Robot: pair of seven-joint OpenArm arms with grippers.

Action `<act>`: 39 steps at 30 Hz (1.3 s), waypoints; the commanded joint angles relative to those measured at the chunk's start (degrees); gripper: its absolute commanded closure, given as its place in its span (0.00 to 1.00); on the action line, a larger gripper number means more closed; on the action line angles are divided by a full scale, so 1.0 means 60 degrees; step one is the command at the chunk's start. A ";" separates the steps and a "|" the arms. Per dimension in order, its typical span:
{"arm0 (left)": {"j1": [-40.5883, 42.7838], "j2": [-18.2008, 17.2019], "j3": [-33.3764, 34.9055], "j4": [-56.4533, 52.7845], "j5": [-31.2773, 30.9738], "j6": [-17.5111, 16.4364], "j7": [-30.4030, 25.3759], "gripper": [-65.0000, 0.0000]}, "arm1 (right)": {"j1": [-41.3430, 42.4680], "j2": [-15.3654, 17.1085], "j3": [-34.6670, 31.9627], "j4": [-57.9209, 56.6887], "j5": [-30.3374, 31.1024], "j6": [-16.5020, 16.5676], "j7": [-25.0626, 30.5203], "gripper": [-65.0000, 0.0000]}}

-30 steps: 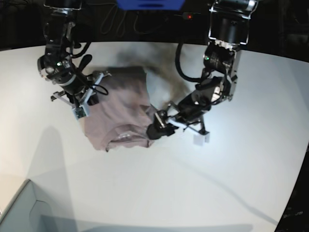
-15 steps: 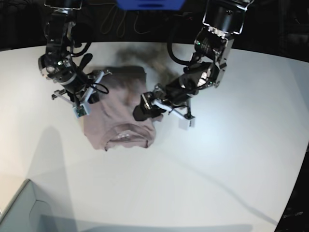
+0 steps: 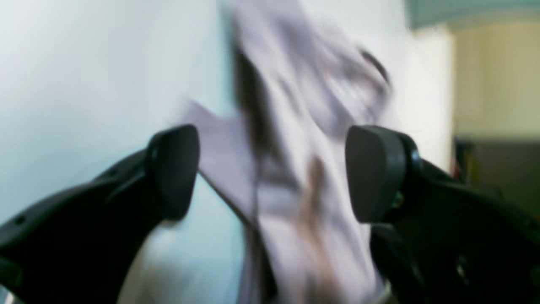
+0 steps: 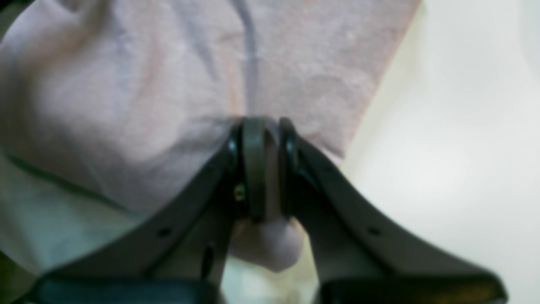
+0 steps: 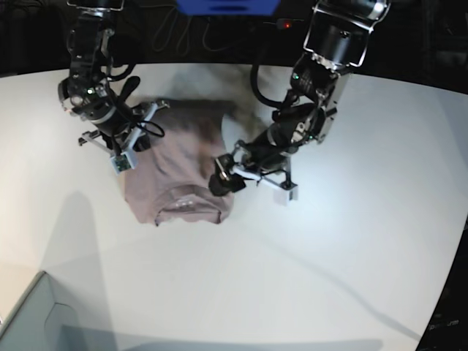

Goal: Layout the t-shirt on the table in an organized manner, then fold the t-shirt properly
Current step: 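Press and smooth the bundle's hem edge with the left gripper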

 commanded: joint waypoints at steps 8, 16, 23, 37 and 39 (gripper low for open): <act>-0.0942 0.0050 0.1311 -0.0563 -0.0084 0.0361 -0.0532 0.19 | 0.0077 0.0059 0.0011 0.0183 0.0074 0.0002 0.0128 0.92; -0.1410 0.0549 0.1457 -0.2013 -0.0084 0.0376 -0.0532 0.19 | 0.0092 0.0205 0.0011 0.0212 0.0059 0.0002 0.0128 0.92; -0.1381 0.0973 0.1487 -0.2145 -0.0114 0.0361 -0.0444 0.20 | 0.0150 0.0205 0.0011 0.0212 0.0059 0.0002 0.0128 0.92; -0.1337 0.1208 0.1472 -0.2028 -0.1623 0.0288 -0.0444 0.19 | 0.0180 0.0205 -0.0033 0.0197 0.0059 0.0002 0.0128 0.92; -0.1337 0.1193 0.1472 -0.2042 -0.1769 0.0288 -0.0444 0.19 | 0.0180 0.0205 -0.0033 0.0197 0.0059 0.0002 0.0128 0.92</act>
